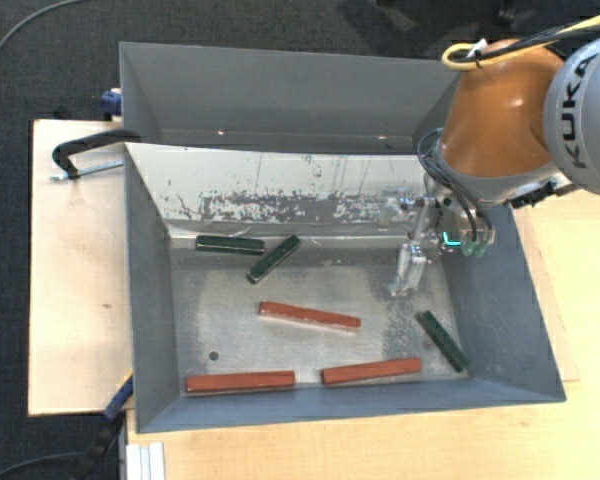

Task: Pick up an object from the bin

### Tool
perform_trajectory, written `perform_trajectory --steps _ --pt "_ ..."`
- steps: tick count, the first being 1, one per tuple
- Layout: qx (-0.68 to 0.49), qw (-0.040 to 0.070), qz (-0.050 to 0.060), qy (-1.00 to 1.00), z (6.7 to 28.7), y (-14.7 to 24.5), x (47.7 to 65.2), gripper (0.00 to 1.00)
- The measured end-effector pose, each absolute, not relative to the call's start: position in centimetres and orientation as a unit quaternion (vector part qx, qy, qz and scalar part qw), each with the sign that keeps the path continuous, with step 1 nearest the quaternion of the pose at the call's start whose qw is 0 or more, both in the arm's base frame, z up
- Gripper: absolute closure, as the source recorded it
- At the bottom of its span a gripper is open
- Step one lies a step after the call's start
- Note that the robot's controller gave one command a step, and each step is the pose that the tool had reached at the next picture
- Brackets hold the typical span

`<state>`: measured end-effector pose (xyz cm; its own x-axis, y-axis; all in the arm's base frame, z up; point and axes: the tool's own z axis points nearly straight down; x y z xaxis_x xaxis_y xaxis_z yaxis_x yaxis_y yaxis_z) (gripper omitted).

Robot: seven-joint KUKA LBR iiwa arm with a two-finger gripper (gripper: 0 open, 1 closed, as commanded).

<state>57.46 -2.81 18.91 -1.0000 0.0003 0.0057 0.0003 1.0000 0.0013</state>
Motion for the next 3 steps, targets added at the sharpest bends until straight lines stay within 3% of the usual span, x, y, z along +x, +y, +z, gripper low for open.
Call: perform_trajectory --steps 1,2,3 --pt "-0.008 0.003 -0.001 -1.0 6.9 -0.8 59.0 0.0" --pt "-0.016 0.002 0.0 -1.0 7.0 1.6 54.5 0.0" --pt "0.122 -0.004 -0.002 -0.993 7.3 8.6 58.7 0.0"
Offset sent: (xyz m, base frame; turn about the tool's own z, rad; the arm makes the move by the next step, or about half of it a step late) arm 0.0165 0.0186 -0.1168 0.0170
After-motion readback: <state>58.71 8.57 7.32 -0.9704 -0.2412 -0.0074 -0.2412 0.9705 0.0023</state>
